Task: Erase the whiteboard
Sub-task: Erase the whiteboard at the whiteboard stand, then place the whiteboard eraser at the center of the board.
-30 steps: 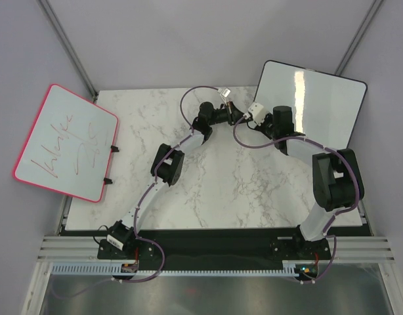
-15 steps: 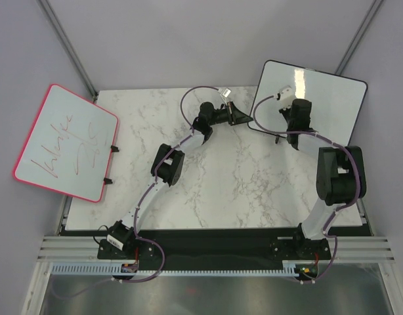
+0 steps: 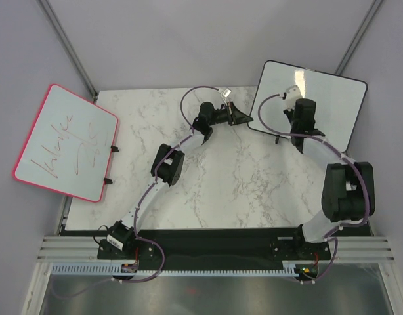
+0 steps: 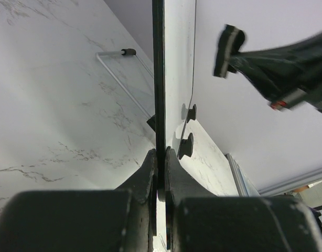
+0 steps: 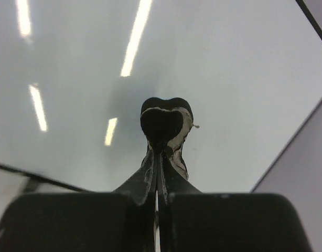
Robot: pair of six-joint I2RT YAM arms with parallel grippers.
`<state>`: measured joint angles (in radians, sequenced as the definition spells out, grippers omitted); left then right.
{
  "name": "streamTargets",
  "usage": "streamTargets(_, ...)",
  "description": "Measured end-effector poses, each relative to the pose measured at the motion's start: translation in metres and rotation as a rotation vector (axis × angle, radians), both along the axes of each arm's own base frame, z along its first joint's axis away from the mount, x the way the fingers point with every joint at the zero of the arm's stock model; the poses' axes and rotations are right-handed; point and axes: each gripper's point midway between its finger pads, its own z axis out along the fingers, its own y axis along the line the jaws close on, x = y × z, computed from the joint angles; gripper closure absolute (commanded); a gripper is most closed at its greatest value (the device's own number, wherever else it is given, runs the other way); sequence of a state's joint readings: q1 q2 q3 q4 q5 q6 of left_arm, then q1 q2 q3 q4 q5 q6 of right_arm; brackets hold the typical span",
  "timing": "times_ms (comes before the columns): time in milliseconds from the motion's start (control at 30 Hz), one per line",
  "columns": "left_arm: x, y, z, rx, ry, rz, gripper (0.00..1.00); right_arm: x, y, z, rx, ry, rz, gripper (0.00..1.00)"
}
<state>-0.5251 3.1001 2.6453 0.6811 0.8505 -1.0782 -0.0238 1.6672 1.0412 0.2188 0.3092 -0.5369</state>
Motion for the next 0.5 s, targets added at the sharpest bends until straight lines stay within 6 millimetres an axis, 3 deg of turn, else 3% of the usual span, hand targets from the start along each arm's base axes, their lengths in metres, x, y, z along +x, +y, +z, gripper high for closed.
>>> streamTargets(167,0.0,0.0,0.0,0.0,0.0,0.0,0.98,-0.03,0.116,0.035,0.195,-0.017,0.212,1.0)
streamTargets(267,0.0,0.0,0.0,0.0,0.0,0.0,0.98,-0.063,0.16,0.041,0.317,0.045,0.312,1.0)
streamTargets(333,0.0,0.0,0.0,0.0,0.0,0.0,0.98,-0.088,0.192,0.035,0.36,0.103,0.388,1.0)
streamTargets(400,0.0,0.0,0.0,0.0,0.0,0.0,0.98,-0.126,0.247,0.016,0.392,0.202,0.54,0.99)
streamTargets(467,0.0,0.0,0.0,0.0,0.0,-0.001,0.98,-0.167,0.297,-0.008,0.394,0.327,0.684,0.93)
streamTargets(500,0.0,0.0,0.0,0.0,0.0,0.0,0.98,-0.183,0.317,-0.019,0.39,0.383,0.74,0.84)
